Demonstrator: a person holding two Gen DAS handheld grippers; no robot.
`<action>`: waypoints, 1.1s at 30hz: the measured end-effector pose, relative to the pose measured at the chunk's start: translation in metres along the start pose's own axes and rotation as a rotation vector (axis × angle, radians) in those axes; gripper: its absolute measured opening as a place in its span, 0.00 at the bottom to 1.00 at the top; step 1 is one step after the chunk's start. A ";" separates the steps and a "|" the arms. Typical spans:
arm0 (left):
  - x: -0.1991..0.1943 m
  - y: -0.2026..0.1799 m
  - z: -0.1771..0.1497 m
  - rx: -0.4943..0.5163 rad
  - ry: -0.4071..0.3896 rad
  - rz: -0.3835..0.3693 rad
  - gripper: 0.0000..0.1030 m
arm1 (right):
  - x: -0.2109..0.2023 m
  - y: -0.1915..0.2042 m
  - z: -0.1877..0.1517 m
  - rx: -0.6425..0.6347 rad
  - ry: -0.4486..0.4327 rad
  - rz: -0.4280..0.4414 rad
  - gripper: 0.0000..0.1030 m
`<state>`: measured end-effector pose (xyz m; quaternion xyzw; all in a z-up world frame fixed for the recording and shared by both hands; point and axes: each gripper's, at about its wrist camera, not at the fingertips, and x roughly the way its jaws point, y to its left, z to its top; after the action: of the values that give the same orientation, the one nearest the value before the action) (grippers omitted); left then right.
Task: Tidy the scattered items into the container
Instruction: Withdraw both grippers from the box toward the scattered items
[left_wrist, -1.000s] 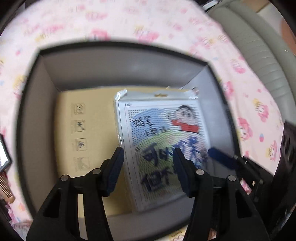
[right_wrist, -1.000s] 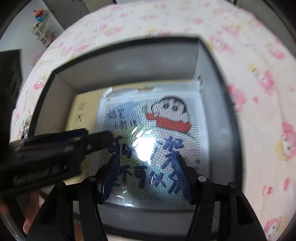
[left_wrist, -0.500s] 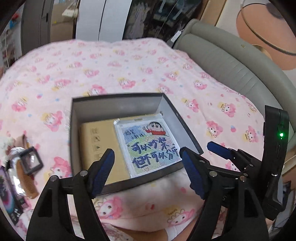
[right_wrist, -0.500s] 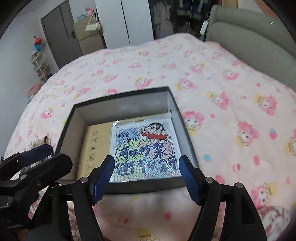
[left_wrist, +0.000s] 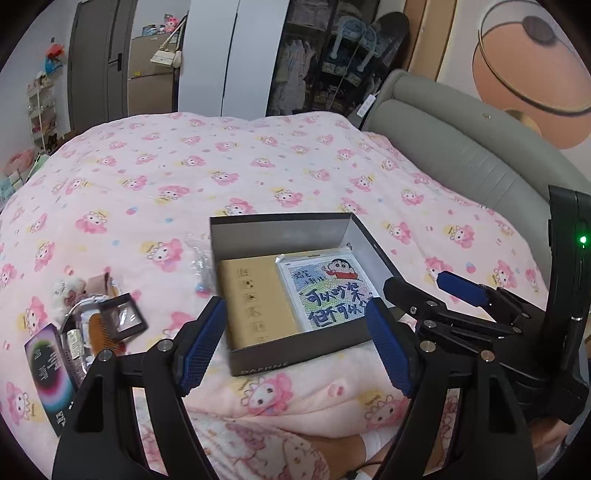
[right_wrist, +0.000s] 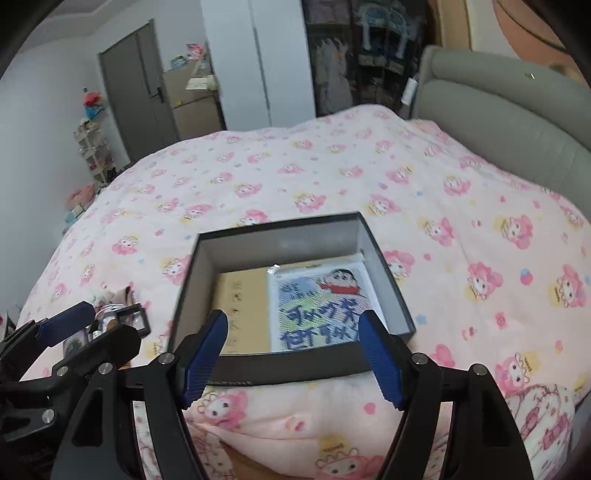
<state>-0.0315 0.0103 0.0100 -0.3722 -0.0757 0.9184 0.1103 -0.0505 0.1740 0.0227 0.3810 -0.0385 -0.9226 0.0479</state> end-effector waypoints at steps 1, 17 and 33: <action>-0.003 0.008 -0.001 -0.008 -0.006 0.002 0.76 | -0.004 0.006 -0.001 -0.009 -0.003 0.004 0.69; -0.053 0.115 -0.033 -0.185 -0.045 0.129 0.76 | 0.009 0.120 -0.004 -0.222 0.042 0.147 0.69; -0.074 0.194 -0.074 -0.340 -0.056 0.227 0.76 | 0.032 0.211 -0.024 -0.385 0.110 0.231 0.69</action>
<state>0.0438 -0.1916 -0.0361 -0.3660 -0.1900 0.9090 -0.0607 -0.0432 -0.0396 0.0061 0.4077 0.0977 -0.8790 0.2272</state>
